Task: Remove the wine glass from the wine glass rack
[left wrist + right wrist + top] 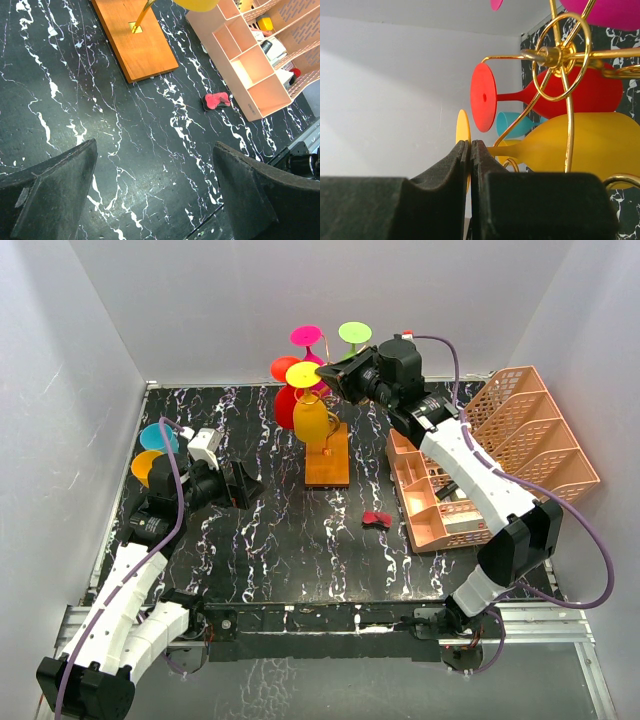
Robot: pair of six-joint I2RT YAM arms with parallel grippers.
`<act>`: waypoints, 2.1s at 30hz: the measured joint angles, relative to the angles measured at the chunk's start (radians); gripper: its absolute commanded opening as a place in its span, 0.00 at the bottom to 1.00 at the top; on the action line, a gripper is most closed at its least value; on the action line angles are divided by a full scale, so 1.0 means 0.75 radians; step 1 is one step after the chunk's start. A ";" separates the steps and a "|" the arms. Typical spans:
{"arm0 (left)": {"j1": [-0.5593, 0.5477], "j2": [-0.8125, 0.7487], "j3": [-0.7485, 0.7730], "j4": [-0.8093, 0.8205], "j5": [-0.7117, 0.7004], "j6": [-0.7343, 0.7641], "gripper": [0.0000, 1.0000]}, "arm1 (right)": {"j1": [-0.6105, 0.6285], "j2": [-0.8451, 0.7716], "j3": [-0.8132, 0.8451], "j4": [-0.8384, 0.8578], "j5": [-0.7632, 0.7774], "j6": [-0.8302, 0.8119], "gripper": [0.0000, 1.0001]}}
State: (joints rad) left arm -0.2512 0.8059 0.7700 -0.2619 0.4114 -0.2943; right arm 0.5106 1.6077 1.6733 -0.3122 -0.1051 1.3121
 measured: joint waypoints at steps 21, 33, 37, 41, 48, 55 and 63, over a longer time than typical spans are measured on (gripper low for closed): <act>0.000 0.009 0.000 0.000 0.000 -0.001 0.97 | 0.000 -0.389 -0.340 -0.002 0.130 0.034 0.08; 0.000 0.044 -0.001 0.005 0.012 -0.074 0.97 | 0.000 -0.870 -1.008 0.338 -0.131 -0.037 0.08; 0.000 0.019 -0.061 0.105 0.071 -0.262 0.97 | 0.000 -0.923 -1.235 0.534 -0.223 0.009 0.07; 0.000 -0.058 -0.253 0.378 0.170 -0.634 0.97 | 0.000 -0.923 -1.396 0.736 -0.314 0.115 0.08; -0.001 -0.046 -0.611 1.111 0.277 -1.352 0.97 | 0.000 -0.957 -1.497 1.142 -0.339 0.316 0.08; -0.002 0.128 -0.699 1.749 0.318 -1.773 0.97 | 0.000 -0.964 -1.528 1.462 -0.295 0.500 0.08; -0.034 0.290 -0.697 2.140 0.377 -1.989 0.97 | 0.000 -0.785 -1.607 1.751 -0.285 0.711 0.08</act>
State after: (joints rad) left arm -0.2764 1.0233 0.2470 1.3434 0.6941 -1.7859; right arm 0.5106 1.0191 0.4683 1.0008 -0.3191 1.8450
